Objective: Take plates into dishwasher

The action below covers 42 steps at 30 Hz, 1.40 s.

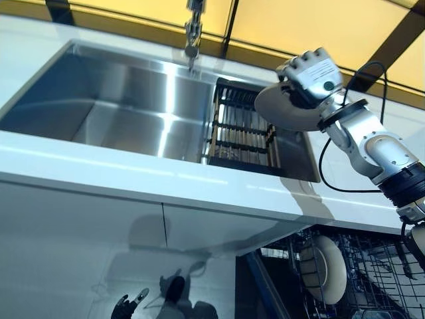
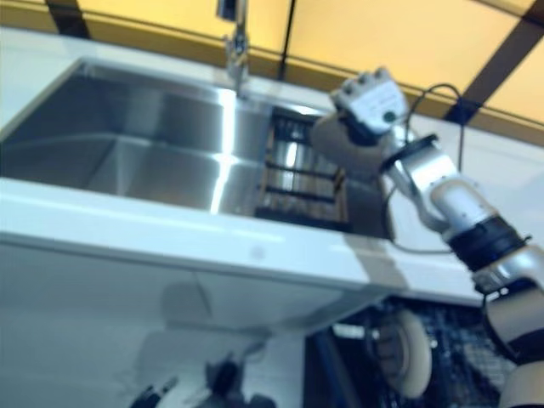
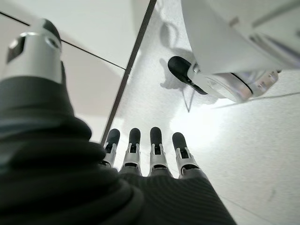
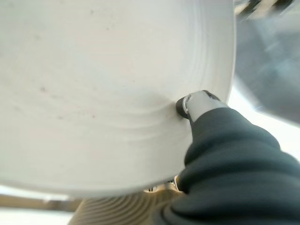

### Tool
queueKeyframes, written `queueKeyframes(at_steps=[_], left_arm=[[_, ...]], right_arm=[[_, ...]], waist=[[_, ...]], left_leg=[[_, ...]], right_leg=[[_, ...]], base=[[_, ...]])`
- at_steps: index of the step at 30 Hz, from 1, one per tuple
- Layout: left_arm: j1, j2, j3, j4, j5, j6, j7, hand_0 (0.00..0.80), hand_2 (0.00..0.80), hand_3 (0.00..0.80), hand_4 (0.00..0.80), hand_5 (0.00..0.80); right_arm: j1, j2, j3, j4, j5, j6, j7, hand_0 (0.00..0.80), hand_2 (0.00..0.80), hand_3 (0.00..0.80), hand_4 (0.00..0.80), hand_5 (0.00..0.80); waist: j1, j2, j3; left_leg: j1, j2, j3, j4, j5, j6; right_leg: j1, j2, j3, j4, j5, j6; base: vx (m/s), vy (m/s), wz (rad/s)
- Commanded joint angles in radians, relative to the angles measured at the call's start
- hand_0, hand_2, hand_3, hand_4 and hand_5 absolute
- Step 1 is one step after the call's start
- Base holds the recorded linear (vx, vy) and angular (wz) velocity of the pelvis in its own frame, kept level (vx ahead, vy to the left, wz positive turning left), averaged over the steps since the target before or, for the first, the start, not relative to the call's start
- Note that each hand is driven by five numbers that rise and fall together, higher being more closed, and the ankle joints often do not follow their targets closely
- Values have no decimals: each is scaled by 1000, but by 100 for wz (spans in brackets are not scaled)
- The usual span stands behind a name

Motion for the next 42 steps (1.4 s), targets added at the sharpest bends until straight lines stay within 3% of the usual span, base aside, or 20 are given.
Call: queueKeyframes(at_steps=[1,10,21,28,34,38,42], left_arm=[[19,-6,-29,51,33,-29,3,0,0,0,0,0],[21,-9,-20,96,45,-6,-6,0,0,0,0,0],[-6,4,-17,143,67,1,-29,0,0,0,0,0],[-21,0,-9,162,61,0,-44,0,0,0,0,0],[-23,1,4,161,64,-5,-45,0,0,0,0,0],[-25,12,28,164,60,5,-51,0,0,0,0,0],[-28,10,44,168,55,2,-49,0,0,0,0,0]], right_arm=[[-9,-77,-19,31,80,86,-50,800,800,800,800,800],[31,-173,-74,66,154,141,-68,800,800,800,800,800],[123,-248,-157,169,263,193,-77,800,800,800,800,800],[283,-282,-262,241,273,170,-82,800,800,800,800,800],[529,-300,-451,282,336,148,-113,800,800,800,800,800],[698,-265,-591,288,363,105,-121,800,800,800,800,800],[809,-206,-656,289,414,83,-125,800,800,800,800,800]], waist=[[-16,10,-94],[-73,28,-164],[-137,40,-186],[-177,51,-188],[-215,56,-187],[-231,60,-179],[-245,67,-173]], left_leg=[[119,30,32,-16,-122,-15],[179,30,76,-16,-148,-7],[229,39,142,-16,-176,-1],[244,45,181,-16,-184,0],[246,49,212,-16,-188,3],[249,50,223,-16,-190,7],[249,55,233,-16,-190,9]], right_leg=[[-30,-13,22,6,70,30],[-3,-22,68,13,70,40],[0,-24,126,18,80,52],[-7,-24,158,14,94,59],[-25,-24,184,25,98,63],[-37,-24,199,35,99,66],[-46,-23,209,39,101,66]], base=[[32,42,-15],[28,39,-14],[5,-1,-17],[-2,-10,-18],[11,-1,-18],[4,-15,-8],[-2,-17,-15]])
